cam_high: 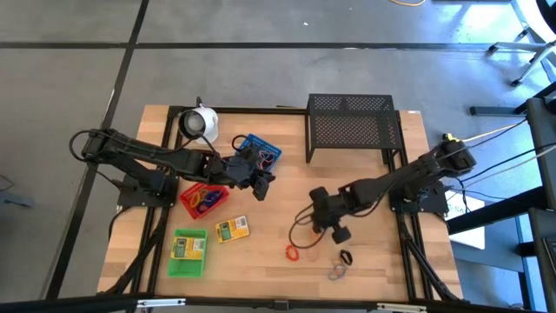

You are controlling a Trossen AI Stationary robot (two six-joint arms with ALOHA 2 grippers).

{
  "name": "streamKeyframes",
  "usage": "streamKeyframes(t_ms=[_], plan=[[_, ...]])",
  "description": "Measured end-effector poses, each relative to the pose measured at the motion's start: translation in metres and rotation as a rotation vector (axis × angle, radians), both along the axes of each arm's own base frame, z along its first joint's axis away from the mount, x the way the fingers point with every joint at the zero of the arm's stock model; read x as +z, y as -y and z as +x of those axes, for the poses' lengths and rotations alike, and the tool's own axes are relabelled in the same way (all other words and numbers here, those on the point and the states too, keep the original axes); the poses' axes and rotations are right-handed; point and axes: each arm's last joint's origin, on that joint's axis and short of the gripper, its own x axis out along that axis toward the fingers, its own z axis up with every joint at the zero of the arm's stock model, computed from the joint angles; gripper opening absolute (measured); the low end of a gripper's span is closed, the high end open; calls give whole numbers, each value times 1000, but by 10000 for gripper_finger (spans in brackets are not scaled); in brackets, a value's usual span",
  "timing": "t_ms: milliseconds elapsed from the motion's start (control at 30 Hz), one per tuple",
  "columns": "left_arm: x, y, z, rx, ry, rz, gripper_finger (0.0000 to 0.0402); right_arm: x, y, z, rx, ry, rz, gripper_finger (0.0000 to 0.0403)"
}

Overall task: Pick & Place Office Desk Supplies
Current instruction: Put the black rubber band into the blue bin

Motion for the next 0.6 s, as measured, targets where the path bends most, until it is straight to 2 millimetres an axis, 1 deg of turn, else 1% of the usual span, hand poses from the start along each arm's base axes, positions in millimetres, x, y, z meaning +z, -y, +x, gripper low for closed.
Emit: streamKeyframes(t_ms=[200,400,500,600], plan=[[0,0,0,12,1,9,88,21,14,6,-123,121,71,13],[0,0,0,11,1,10,90,33,24,11,-172,213,108,14],[0,3,0,2,6,11,101,39,29,15,-205,266,135,15],[-1,9,1,-33,-2,39,123,46,35,19,-240,336,128,15]])
